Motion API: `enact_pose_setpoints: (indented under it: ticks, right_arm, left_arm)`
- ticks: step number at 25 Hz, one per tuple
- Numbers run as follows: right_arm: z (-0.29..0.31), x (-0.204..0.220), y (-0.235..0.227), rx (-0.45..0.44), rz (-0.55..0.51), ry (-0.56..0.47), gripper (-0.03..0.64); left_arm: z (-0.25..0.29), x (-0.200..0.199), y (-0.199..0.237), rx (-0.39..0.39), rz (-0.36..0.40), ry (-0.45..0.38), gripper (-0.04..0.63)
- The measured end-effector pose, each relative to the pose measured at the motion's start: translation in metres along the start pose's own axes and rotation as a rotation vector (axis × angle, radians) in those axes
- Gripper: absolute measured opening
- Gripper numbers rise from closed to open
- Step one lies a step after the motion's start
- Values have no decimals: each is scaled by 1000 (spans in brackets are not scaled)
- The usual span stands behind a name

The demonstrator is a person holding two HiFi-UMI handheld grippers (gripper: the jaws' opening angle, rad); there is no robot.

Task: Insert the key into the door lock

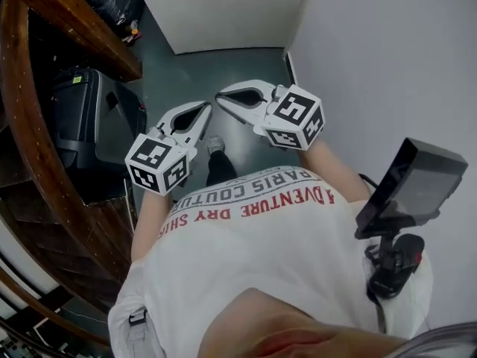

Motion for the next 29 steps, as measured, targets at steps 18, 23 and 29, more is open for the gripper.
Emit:
enact_pose_setpoints:
  ticks: [18, 23, 29]
  right_arm:
    - [-56, -10, 81, -9, -25, 24, 2]
    - [-58, -9, 86, -9, -26, 23, 0]
    - [-61, 3, 88, -14, -16, 18, 0]
  left_arm:
    - [-47, 30, -77, -11, -39, -66, 2]
    - [-53, 35, -82, -16, -39, -66, 2]
    - [-48, 48, -84, -24, -52, -58, 2]
Point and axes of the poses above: the fingertips, and each gripper's own axes: z forward along the fingers, y to its left, x out of its underside, the point moved 10 cm from there along -z, backward along the fingers, and after that the axes turned 13 degrees about -z, right-handed, at the moved point
